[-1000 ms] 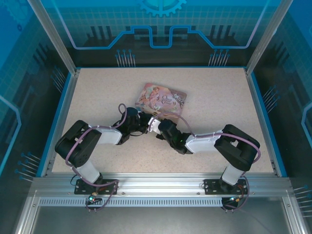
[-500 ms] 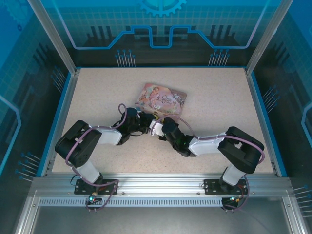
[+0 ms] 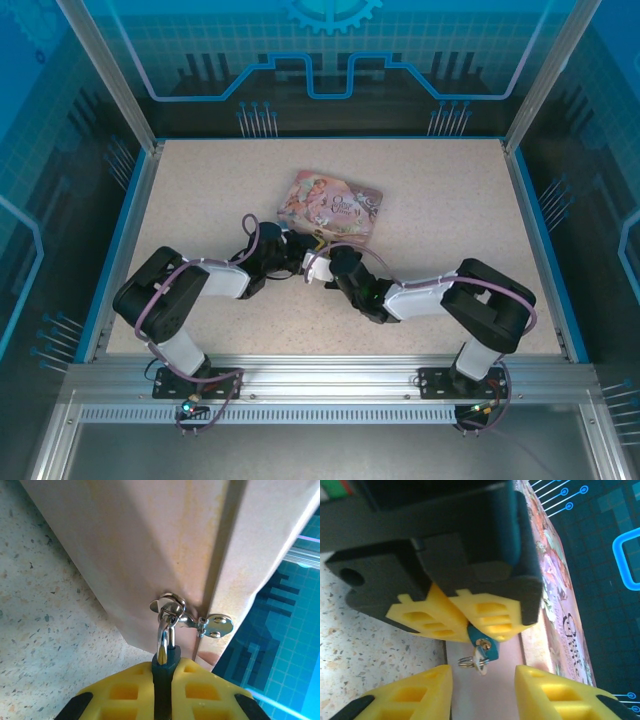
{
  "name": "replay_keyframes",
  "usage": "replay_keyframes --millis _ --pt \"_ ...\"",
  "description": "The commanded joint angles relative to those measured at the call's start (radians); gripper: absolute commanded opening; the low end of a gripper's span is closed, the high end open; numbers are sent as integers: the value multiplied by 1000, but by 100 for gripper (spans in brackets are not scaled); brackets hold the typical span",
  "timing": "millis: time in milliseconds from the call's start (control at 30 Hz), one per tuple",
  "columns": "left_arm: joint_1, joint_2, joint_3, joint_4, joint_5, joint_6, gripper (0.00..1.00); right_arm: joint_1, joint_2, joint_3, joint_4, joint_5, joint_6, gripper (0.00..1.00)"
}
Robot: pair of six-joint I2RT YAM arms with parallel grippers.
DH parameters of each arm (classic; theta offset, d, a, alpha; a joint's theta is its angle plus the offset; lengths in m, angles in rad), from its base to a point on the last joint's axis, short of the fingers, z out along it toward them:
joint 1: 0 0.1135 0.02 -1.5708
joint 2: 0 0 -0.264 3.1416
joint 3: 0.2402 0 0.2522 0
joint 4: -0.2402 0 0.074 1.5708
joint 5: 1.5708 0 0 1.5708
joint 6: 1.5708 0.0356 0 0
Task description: Unlock a padlock with a key
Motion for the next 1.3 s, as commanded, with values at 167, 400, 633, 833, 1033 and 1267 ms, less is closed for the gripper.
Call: replay_keyframes --millis 167,400,633,833,1033,1267 --pt "5 8 -6 92 30 -14 0 14 24 49 33 -13 -5 29" --pt "5 8 -11 101 29 -19 0 12 42 65 23 -6 0 10" --pt "5 7 -13 108 27 -20 0 0 30 65 -18 0 68 0" --pt "5 7 -15 111 22 -21 0 -17 10 107 -171 -51 331 0" --pt "5 8 -11 112 21 -19 0 -27 0 115 -246 -118 600 0" --pt "5 4 -11 98 14 -5 0 -27 -8 92 -260 -174 686 0"
